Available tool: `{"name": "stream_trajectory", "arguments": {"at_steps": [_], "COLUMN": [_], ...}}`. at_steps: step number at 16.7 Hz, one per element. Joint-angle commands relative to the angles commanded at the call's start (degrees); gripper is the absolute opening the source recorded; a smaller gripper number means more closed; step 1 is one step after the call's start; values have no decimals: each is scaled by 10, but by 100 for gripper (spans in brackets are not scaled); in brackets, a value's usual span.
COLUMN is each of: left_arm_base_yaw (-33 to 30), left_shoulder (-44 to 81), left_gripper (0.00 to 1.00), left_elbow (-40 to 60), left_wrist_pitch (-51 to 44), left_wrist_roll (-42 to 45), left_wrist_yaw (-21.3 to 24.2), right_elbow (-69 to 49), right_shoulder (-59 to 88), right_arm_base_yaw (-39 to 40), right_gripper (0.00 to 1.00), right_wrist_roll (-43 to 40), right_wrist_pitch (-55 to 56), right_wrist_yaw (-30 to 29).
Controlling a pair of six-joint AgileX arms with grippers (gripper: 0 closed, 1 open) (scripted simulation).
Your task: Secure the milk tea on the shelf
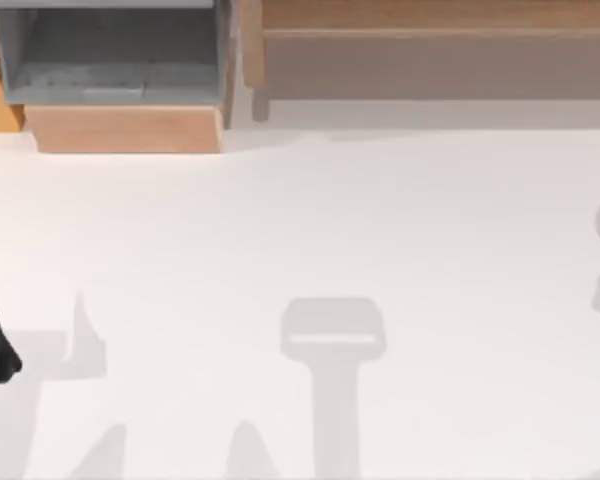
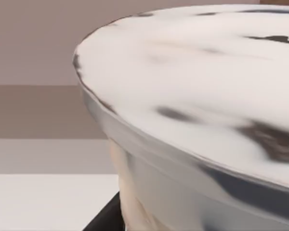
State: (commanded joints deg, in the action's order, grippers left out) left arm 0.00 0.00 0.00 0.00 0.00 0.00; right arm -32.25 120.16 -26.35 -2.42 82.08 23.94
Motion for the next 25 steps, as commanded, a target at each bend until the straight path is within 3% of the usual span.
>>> {"name": "stream_trajectory", "arguments": {"at_steps": [16, 25], "left_arm_base_yaw": [0, 0], "left_shoulder": [0, 0], "left_gripper": [100, 100], "left_elbow": [0, 0], "left_wrist_pitch": [0, 0], "left_wrist_roll": [0, 0], "left_wrist_yaw": [0, 0], "right_elbow": [-13, -146], "right_shoulder": [-42, -151], "right_arm_base_yaw": [3, 105], "right_gripper": [0, 0], "right_wrist_roll": [2, 13], "right_wrist_pitch": [-21, -105], "right_wrist_yaw": [-6, -124]}}
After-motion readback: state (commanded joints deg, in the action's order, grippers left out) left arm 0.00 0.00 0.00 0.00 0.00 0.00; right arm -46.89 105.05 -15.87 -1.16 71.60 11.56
